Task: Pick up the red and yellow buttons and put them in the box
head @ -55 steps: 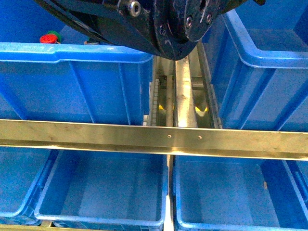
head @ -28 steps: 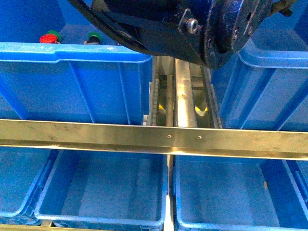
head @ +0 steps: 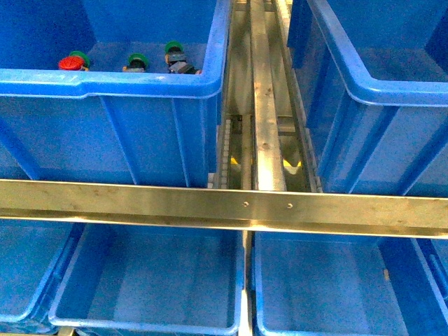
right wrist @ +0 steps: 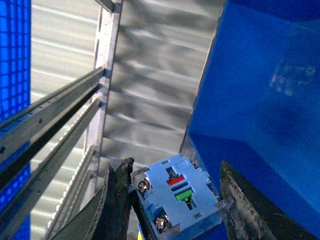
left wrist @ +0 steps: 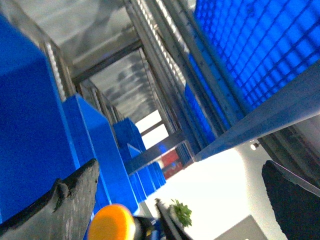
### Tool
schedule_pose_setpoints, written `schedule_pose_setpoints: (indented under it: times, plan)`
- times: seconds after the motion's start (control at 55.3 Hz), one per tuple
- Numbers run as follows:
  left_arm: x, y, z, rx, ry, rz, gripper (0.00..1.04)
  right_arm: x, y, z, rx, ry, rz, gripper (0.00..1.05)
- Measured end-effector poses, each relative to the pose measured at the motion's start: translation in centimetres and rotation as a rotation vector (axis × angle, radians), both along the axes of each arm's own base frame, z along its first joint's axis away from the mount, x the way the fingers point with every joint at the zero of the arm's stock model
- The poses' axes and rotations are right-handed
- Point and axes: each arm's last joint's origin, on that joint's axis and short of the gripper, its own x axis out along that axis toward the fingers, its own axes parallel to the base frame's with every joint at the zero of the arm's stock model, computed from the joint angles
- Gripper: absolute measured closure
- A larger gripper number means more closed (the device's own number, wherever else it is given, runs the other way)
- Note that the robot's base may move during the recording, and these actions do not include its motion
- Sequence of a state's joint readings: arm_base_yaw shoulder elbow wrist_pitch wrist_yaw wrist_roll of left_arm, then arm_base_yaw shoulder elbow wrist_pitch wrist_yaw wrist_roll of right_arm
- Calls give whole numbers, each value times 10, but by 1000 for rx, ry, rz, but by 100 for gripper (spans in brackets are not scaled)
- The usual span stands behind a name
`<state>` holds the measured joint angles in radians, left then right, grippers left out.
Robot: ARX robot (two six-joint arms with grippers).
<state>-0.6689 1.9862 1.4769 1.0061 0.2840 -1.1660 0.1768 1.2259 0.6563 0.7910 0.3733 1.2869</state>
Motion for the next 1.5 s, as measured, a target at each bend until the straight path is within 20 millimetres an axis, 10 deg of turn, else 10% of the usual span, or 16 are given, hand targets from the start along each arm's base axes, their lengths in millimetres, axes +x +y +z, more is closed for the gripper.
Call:
schedule_pose_setpoints:
  times: [0.217,0.398,0.525,0.615,0.85,0.923,1.501]
  plan:
    - [-42,78,42,153,-155,241,8,10,6,-11,-147,75,-58,63]
    - [-121,180,49,348,-291,471,8,8,29,9,-384,70,-103,63]
    - [-184,239,25,662,-143,905,23,3,48,13,-499,87,-108,63]
    - [-236,282,-51,1053,-24,1078,46,-4,66,15,-548,87,-87,63]
    - [-253,287,-152,1129,-83,1120,92,-18,95,15,-624,91,-66,63]
    - [-253,287,-155,1131,-87,1121,103,-21,102,15,-682,94,-99,63]
    - [-254,287,-154,1133,-96,1125,90,-29,120,3,-983,176,-155,63]
